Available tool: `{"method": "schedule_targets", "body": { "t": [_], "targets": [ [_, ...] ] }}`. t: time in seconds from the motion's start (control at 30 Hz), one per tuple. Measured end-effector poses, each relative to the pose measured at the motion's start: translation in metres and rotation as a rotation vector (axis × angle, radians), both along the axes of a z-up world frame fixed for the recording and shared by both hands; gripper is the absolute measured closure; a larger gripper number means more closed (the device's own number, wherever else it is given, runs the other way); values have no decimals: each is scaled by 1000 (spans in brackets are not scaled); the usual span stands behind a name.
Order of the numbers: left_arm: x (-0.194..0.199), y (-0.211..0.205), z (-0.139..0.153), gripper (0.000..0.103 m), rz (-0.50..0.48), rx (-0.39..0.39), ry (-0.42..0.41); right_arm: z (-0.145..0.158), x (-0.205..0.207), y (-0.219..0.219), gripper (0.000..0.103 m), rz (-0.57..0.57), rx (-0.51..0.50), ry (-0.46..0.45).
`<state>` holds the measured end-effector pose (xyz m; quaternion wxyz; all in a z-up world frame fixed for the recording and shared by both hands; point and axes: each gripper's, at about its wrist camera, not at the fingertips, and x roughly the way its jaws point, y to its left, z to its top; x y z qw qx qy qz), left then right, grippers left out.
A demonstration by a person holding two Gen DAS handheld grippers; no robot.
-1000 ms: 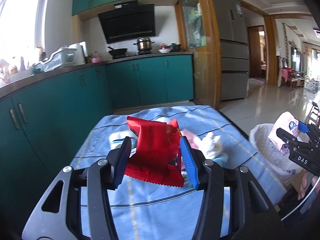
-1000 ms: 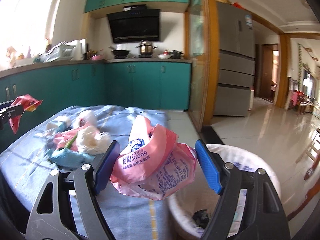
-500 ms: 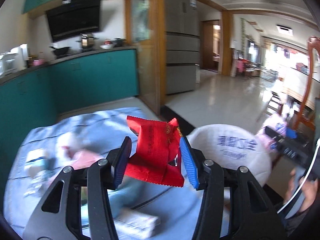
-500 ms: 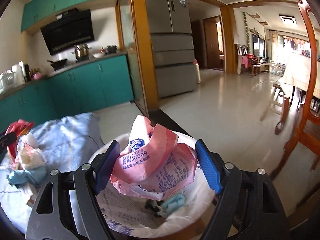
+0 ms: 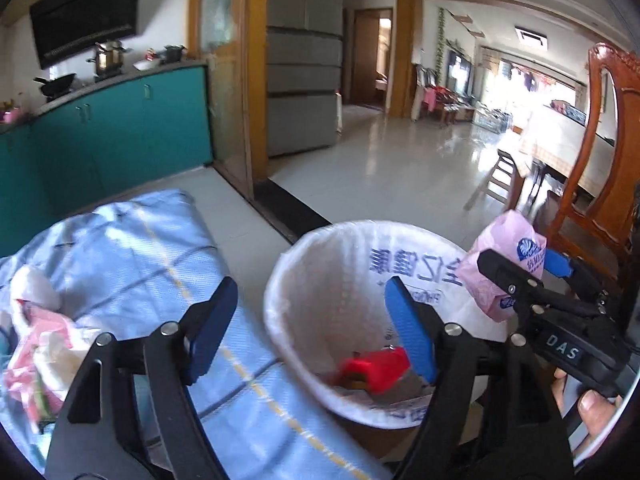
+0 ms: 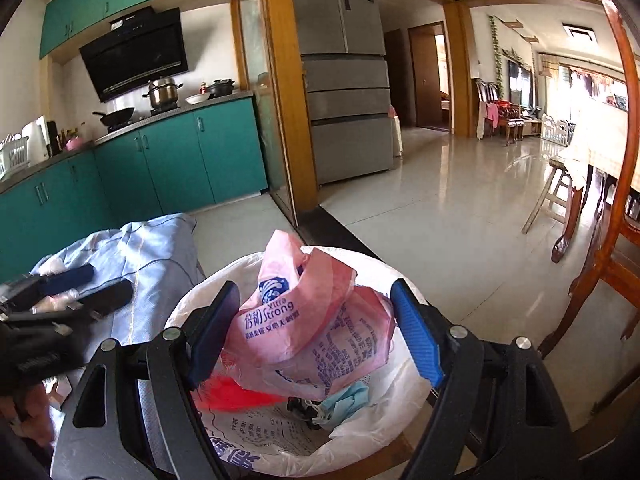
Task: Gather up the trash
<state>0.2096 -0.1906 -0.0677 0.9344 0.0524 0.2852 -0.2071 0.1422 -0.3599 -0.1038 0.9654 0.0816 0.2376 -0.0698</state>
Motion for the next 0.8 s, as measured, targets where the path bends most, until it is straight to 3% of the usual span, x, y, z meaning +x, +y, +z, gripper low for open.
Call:
{"method": "schedule_targets", "body": {
  "t": [0.1,0.23,0.4,0.53,0.63,0.73,0.8],
  "targets": [
    [-13,34,15,24,90,-1,-67,1,4,9,24,14,-22,6],
    [-31,90,27,23,264,45,-141,4,4,19,10,33,-42,-9],
    [-47,169,26,23,464,101,-161,8,5,41,7,106,-73,-33],
    [-68,235,22,23,637,129,-135,11,0,82,7,306,-56,-51],
    [-80,275,19,23,727,130,-110,9,-1,139,7,545,-33,-22],
    [-86,300,14,23,772,116,-71,-3,5,204,7,755,-98,63],
    [-93,309,12,23,778,92,-56,-12,11,231,7,815,-154,100]
  ]
}}
